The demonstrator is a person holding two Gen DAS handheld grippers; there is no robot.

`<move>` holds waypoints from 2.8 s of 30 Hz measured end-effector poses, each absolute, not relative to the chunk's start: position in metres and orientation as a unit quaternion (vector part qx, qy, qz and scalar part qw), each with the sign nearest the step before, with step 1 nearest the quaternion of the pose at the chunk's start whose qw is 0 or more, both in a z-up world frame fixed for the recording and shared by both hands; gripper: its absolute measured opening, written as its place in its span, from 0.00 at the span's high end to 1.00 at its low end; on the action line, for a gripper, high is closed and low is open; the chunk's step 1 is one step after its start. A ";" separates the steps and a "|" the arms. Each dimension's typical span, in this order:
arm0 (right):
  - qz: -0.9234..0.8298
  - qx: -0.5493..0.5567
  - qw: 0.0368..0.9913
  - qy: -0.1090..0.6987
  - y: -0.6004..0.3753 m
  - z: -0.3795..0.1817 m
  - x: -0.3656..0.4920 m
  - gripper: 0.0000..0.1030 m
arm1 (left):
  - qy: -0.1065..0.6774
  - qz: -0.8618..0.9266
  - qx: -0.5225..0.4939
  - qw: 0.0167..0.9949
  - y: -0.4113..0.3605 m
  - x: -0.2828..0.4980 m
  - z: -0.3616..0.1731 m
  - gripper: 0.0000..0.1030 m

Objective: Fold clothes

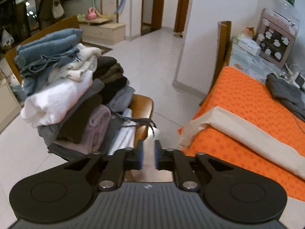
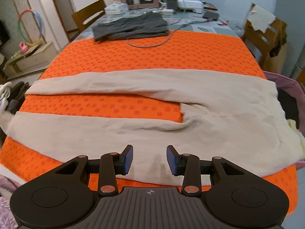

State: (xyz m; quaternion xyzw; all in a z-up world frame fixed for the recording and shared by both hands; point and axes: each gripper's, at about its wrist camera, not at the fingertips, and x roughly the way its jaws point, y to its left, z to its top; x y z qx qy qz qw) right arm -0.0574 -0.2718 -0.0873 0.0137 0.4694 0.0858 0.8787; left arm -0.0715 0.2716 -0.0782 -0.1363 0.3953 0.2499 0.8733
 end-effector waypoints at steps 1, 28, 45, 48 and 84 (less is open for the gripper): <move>0.079 0.015 0.880 0.469 -0.274 -0.088 -0.058 0.60 | 0.400 0.241 -0.134 0.874 0.266 -0.071 -0.077 0.65; 0.157 -0.081 0.863 0.473 -0.410 -0.095 -0.075 0.51 | 0.449 0.019 -0.063 0.891 -0.009 -0.059 -0.091 0.01; 0.411 -0.301 0.768 0.388 -0.397 -0.143 -0.071 0.75 | 0.398 0.026 -0.029 0.917 -0.077 -0.079 -0.102 0.00; 0.419 -0.308 0.768 0.373 -0.397 -0.142 -0.069 0.83 | 0.407 -0.026 0.029 0.912 -0.088 -0.082 -0.112 0.00; 0.307 -0.293 0.821 0.382 -0.448 -0.132 -0.082 0.69 | 0.427 -0.007 0.083 0.900 -0.070 -0.029 -0.112 0.81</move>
